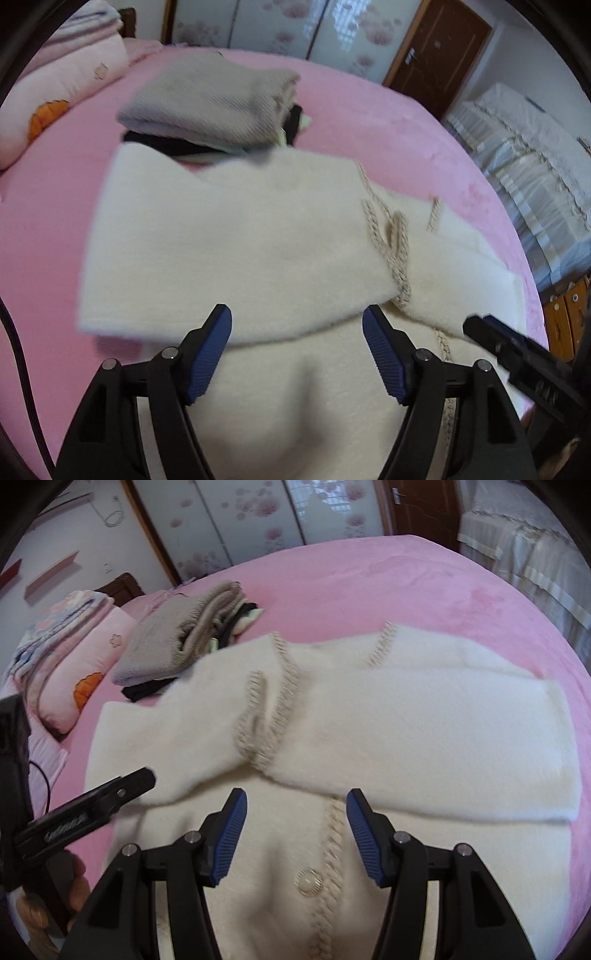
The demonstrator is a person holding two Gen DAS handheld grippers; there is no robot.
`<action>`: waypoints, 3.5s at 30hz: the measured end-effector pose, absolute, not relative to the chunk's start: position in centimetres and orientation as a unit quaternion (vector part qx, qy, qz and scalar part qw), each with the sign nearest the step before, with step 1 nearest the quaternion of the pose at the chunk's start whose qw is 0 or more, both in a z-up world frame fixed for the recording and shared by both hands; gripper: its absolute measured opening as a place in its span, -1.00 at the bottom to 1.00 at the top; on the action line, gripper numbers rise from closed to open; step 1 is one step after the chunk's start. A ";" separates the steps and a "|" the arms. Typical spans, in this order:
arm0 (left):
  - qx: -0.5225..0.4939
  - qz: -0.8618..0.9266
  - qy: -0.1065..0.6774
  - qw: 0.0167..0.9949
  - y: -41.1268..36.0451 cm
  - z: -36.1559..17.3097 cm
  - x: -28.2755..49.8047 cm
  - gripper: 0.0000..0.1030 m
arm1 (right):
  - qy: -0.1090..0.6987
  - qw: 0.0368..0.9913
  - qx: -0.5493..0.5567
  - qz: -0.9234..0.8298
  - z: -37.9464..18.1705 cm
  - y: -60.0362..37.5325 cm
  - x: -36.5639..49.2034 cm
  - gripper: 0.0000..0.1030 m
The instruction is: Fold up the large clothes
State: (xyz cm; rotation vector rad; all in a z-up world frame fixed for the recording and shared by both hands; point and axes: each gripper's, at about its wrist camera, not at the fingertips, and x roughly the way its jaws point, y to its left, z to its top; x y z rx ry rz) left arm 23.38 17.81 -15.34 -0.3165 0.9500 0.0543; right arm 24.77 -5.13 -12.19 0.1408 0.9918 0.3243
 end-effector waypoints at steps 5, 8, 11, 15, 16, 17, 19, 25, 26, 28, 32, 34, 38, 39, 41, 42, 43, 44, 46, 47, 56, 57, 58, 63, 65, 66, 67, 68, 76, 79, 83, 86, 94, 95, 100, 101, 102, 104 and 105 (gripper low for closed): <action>-0.128 0.113 0.425 0.889 21.6 -14.2 20.5 0.57 | 0.466 0.857 0.057 0.212 -11.1 -2.4 28.5 0.09; -0.126 0.146 0.439 0.878 24.1 -15.9 19.5 0.57 | 0.483 0.842 0.046 0.235 -11.8 -1.1 30.7 0.09; -0.137 0.160 0.471 0.856 26.0 -18.5 19.4 0.57 | 0.510 0.822 0.047 0.250 -13.4 -0.1 33.2 0.09; -0.165 0.169 0.492 0.838 27.4 -21.4 19.9 0.57 | 0.543 0.803 0.048 0.241 -16.0 1.0 36.0 0.09; -0.174 0.167 0.493 0.836 27.7 -21.6 20.1 0.57 | 0.553 0.797 0.051 0.239 -16.8 1.1 36.6 0.08; -0.182 0.165 0.493 0.835 27.9 -21.8 20.2 0.57 | 0.562 0.787 0.058 0.246 -17.5 1.3 37.1 0.07; -0.184 0.168 0.492 0.834 28.1 -22.5 21.2 0.57 | 0.575 0.775 0.071 0.252 -18.6 1.7 37.9 0.07; -0.181 0.176 0.481 0.840 28.6 -22.5 22.8 0.57 | 0.587 0.763 0.065 0.263 -20.4 3.4 38.8 -0.19; -0.184 0.175 0.479 0.840 28.4 -22.6 22.9 0.57 | 0.585 0.763 0.069 0.265 -20.4 3.3 38.8 -0.26; -0.187 0.175 0.473 0.843 28.4 -22.7 23.0 0.57 | 0.582 0.759 0.083 0.279 -20.3 3.1 38.8 -0.61; -0.180 0.183 0.467 0.846 28.2 -22.4 23.2 0.57 | 0.558 0.776 0.070 0.286 -18.9 3.4 37.6 -0.72; -0.182 0.184 0.462 0.848 28.2 -22.2 22.9 0.35 | 0.540 0.788 0.062 0.289 -17.5 3.6 36.7 -0.73; -0.180 0.184 0.460 0.849 27.7 -21.5 23.2 0.11 | 0.480 0.824 0.047 0.298 -12.6 3.2 34.8 -0.73; -0.179 0.183 0.460 0.850 27.6 -21.3 23.3 0.04 | 0.460 0.836 0.041 0.296 -11.0 2.9 34.3 -0.74; -0.179 0.179 0.459 0.852 27.3 -21.0 23.8 -0.14 | 0.419 0.862 0.033 0.285 -7.8 1.8 33.5 -0.74; -0.180 0.173 0.460 0.852 27.2 -20.9 24.1 -0.28 | 0.399 0.875 0.029 0.274 -6.3 0.9 33.2 -0.74; -0.181 0.169 0.461 0.852 27.0 -20.8 24.4 -0.43 | 0.382 0.886 0.026 0.260 -5.1 0.0 33.1 -0.74; -0.180 0.166 0.463 0.852 26.7 -20.6 24.7 -0.47 | 0.370 0.897 0.024 0.243 -4.1 -1.1 33.0 -0.74; -0.179 0.152 0.465 0.854 26.0 -20.5 25.2 -0.56 | 0.358 0.910 0.025 0.206 -3.1 -3.7 33.1 -0.74; -0.174 0.150 0.464 0.856 25.7 -20.4 25.4 -0.57 | 0.361 0.913 0.029 0.190 -3.0 -4.9 33.3 -0.74; -0.074 0.148 0.483 0.860 21.6 -21.1 27.2 -0.61 | 0.476 0.872 0.067 0.094 -12.3 -12.3 33.4 -0.74; -0.069 0.147 0.486 0.859 21.4 -21.2 27.3 -0.61 | 0.486 0.867 0.072 0.088 -13.6 -12.7 33.6 -0.74; -0.064 0.147 0.487 0.859 21.2 -21.1 27.3 -0.62 | 0.494 0.862 0.079 0.083 -14.6 -13.1 33.6 -0.74; -0.050 0.148 0.486 0.860 21.0 -21.0 27.3 -0.61 | 0.458 0.881 0.066 0.092 -14.4 -12.4 33.0 -0.74; -0.046 0.149 0.485 0.860 20.9 -21.2 27.2 -0.61 | 0.428 0.897 0.049 0.101 -13.0 -11.9 32.9 -0.74; -0.040 0.150 0.485 0.860 20.7 -21.3 27.2 -0.61 | 0.421 0.901 0.042 0.101 -12.5 -11.7 33.0 -0.74; -0.032 0.151 0.486 0.860 20.5 -21.5 27.2 -0.61 | 0.423 0.900 0.038 0.098 -12.5 -11.6 33.2 -0.74; -0.023 0.151 0.487 0.860 20.3 -21.7 27.1 -0.61 | 0.432 0.897 0.034 0.093 -12.9 -11.4 33.7 -0.74; 0.028 0.059 0.528 0.847 19.5 -21.0 26.3 0.31 | 0.515 0.850 0.052 0.103 -16.7 -13.1 34.9 -0.47; -0.013 -0.027 0.541 0.840 20.5 -18.8 25.2 0.31 | 0.498 0.856 0.067 0.117 -14.8 -14.1 34.2 -0.11; -0.049 -0.032 0.509 0.859 23.0 -15.0 25.7 0.43 | 0.491 0.857 0.082 0.132 -13.0 -14.9 34.0 -0.01; -0.074 0.010 0.487 0.870 25.1 -14.1 28.4 0.49 | 0.488 0.860 0.081 0.127 -12.7 -15.1 34.9 -0.01; -0.064 0.080 0.522 0.847 27.9 -20.2 38.8 0.33 | 0.524 0.836 0.122 0.110 -16.9 -15.7 40.1 -0.01; -0.070 0.082 0.528 0.843 28.3 -20.9 39.6 0.29 | 0.529 0.831 0.133 0.111 -17.5 -15.9 40.6 -0.01; -0.119 0.069 0.518 0.844 29.4 -22.0 41.1 -0.55 | 0.520 0.830 0.143 0.143 -18.4 -15.4 41.3 -0.10; -0.110 0.082 0.516 0.845 29.3 -21.9 41.1 -0.69 | 0.526 0.829 0.124 0.145 -18.5 -14.8 41.3 -0.54; -0.102 0.086 0.512 0.849 29.1 -21.7 41.0 -0.75 | 0.526 0.831 0.106 0.146 -18.5 -14.3 41.1 -0.68; -0.083 0.099 0.495 0.859 28.5 -21.2 40.6 -0.78 | 0.506 0.850 0.066 0.129 -17.8 -13.3 40.5 -0.72; -0.071 0.106 0.487 0.864 28.3 -21.3 40.4 -0.79 | 0.496 0.858 0.053 0.120 -17.6 -13.0 40.3 -0.73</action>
